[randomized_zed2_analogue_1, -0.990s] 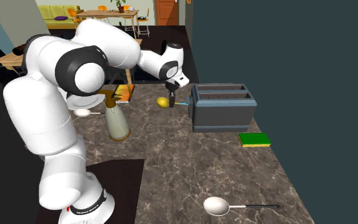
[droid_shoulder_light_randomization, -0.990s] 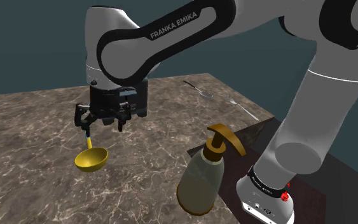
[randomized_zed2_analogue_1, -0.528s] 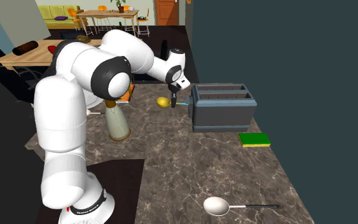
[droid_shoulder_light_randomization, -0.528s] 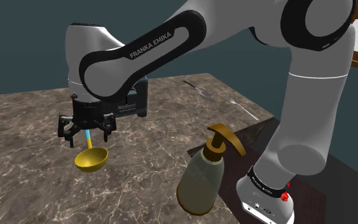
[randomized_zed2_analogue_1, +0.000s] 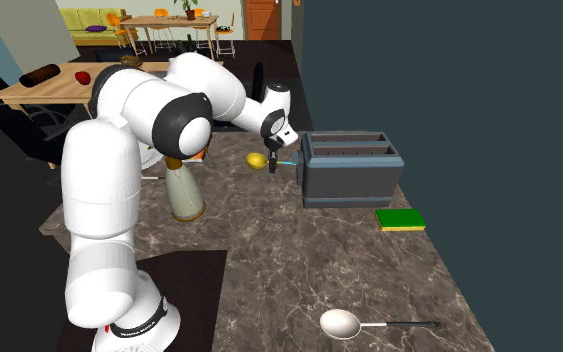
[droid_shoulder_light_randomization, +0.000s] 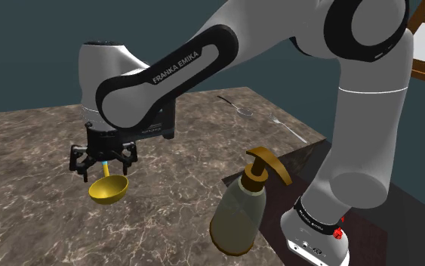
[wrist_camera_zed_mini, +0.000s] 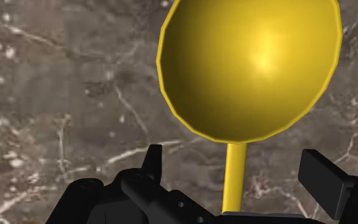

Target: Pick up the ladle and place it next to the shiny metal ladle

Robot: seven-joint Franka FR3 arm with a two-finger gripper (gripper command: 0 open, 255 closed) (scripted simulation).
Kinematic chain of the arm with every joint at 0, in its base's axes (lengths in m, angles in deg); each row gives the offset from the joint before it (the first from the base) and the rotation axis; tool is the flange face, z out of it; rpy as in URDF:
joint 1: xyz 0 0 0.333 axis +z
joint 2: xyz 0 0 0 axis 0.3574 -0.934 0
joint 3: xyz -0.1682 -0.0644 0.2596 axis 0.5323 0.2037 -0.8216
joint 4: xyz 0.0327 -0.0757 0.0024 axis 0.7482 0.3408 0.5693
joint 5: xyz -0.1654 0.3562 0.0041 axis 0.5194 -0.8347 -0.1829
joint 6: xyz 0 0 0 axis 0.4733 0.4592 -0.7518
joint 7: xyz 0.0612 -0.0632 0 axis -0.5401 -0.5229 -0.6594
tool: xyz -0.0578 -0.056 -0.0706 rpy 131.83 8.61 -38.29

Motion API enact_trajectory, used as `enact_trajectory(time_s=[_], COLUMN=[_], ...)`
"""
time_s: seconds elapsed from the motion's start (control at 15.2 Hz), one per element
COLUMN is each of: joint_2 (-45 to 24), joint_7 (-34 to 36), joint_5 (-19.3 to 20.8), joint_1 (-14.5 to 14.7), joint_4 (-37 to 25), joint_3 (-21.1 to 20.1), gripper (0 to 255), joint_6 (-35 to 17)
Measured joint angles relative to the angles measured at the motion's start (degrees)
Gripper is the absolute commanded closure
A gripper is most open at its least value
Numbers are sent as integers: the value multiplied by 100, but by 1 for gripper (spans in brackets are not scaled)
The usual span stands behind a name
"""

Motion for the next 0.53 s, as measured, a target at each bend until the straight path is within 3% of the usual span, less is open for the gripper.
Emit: enact_trajectory(time_s=[0.13, 0.2, 0.53], joint_2=[-3, -4, -2], joint_7=[2, 3, 7], joint_5=[2, 3, 4], joint_1=[2, 2, 4], joint_4=[0, 0, -6], joint_3=[1, 1, 1], gripper=[0, 255, 255], joint_6=[-4, -5, 2])
